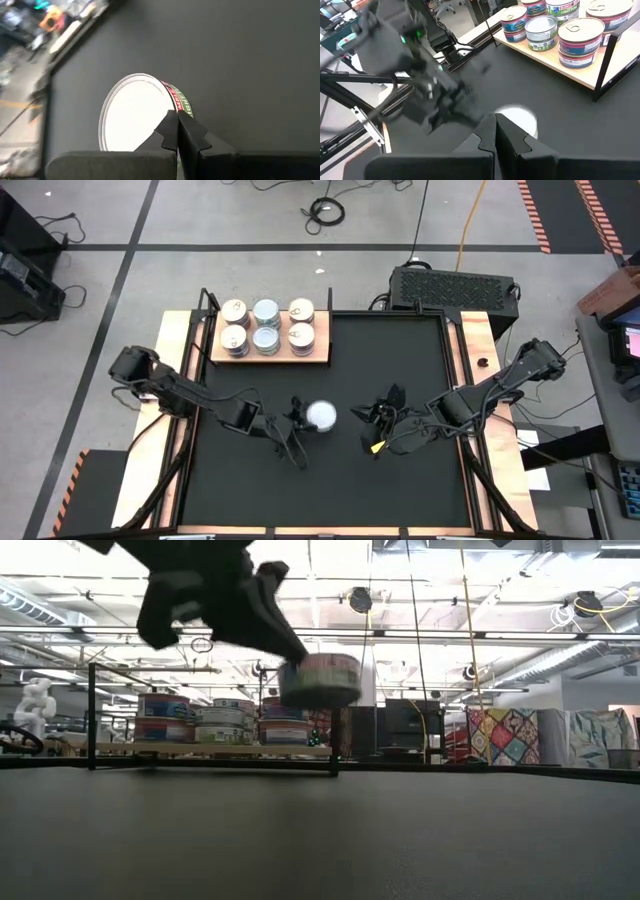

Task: Stack canned seafood by type on shelf
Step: Stack the green tuna can on top of the green tuna can on the shelf, then return to Home Position

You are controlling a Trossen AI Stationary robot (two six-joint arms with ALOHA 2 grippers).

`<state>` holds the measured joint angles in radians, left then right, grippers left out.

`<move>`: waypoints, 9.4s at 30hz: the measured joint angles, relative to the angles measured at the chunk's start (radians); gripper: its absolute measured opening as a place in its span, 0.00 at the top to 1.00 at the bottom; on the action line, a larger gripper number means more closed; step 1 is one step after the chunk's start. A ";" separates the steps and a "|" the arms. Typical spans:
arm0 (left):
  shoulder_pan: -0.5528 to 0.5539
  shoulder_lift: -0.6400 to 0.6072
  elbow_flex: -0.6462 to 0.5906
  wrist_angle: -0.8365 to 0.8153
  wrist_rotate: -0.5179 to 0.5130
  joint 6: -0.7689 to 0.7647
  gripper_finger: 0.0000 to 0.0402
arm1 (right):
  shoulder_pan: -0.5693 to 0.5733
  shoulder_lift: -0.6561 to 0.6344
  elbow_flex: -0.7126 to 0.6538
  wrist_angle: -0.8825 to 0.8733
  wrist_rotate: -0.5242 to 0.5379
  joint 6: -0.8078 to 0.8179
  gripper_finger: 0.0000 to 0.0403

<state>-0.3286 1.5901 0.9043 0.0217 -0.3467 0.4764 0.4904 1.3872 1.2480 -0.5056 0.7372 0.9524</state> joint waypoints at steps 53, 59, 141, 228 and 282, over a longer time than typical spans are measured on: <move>0.673 -0.530 -0.270 -0.261 -0.070 0.090 1.00 | -0.118 0.000 0.000 0.015 0.015 -0.052 1.00; 0.690 -0.530 -0.270 -0.261 -0.021 0.090 1.00 | -0.124 0.000 0.000 0.015 0.016 -0.055 1.00; 0.365 -0.720 -0.155 0.340 0.409 -0.666 0.91 | -0.419 0.050 0.001 0.485 -0.584 -0.449 1.00; 0.367 -1.539 -0.898 0.049 -0.028 -0.932 0.96 | -0.459 -0.585 -1.125 0.962 -0.638 -0.616 1.00; 0.367 -1.537 -0.900 0.045 -0.025 -0.705 0.96 | -0.459 -0.585 -1.125 0.962 -0.637 -0.613 1.00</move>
<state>0.0387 0.0528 0.0044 0.0669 -0.3714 -0.2281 0.0319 0.8026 0.1230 0.4567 0.1001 0.3389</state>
